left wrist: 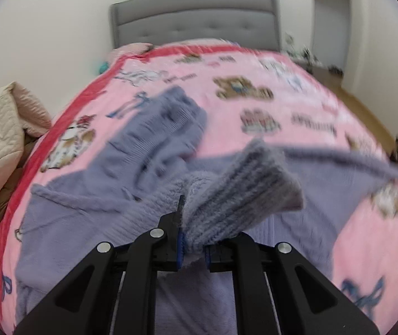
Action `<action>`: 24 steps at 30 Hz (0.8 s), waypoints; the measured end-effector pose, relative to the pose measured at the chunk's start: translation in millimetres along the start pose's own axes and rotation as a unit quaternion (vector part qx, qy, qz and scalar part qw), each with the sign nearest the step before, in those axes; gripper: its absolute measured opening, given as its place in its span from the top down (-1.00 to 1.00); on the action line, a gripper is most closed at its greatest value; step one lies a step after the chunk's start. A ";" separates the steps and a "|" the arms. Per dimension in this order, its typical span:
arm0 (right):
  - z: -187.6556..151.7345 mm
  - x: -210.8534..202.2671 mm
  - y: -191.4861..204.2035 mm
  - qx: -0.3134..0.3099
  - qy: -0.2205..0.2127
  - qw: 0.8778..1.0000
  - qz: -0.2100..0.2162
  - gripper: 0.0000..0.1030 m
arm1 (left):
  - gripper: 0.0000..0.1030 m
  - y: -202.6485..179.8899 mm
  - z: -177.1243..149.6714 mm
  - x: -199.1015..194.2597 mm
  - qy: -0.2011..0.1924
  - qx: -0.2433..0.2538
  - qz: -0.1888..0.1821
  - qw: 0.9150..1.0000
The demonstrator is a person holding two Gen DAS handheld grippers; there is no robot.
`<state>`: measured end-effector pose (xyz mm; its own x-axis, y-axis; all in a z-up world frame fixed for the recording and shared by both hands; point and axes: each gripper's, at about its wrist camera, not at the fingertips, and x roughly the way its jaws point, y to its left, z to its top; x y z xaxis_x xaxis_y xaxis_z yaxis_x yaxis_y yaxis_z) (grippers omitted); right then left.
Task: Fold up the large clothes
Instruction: 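Lift the sleeve with the left gripper and lay it across the cardigan body, then grasp the other sleeve with the right gripper and fold it across the body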
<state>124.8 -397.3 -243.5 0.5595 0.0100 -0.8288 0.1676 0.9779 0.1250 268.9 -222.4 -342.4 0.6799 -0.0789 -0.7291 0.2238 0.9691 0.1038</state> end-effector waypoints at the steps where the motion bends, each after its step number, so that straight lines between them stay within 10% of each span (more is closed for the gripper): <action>1: -2.3 12.8 -1.2 -0.008 0.000 1.000 0.006 -0.85 | 0.79 -9.0 -10.3 5.6 0.003 0.021 0.000 1.000; 8: -4.8 64.5 10.8 -0.035 0.016 0.999 0.039 -0.84 | 0.34 -16.8 -65.0 29.6 0.039 0.072 -0.042 0.996; 12: 1.9 77.7 10.2 -0.013 0.031 0.997 0.070 -0.84 | -0.54 8.9 -78.8 5.5 0.025 0.107 -0.089 0.990; 17: 14.5 112.0 26.1 0.009 0.088 0.983 0.164 -0.77 | -0.54 92.1 -92.4 -30.6 0.005 0.138 -0.096 0.986; 24: 37.4 183.6 72.9 -0.064 0.137 0.970 0.191 -0.64 | -0.57 223.1 -109.6 -8.9 0.097 0.133 -0.056 0.985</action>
<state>270.1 -331.9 -366.2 0.3212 0.4154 -0.8510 -0.1218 0.9093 0.3979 236.2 20.1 -386.9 0.5005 -0.1108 -0.8586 0.4825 0.8592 0.1704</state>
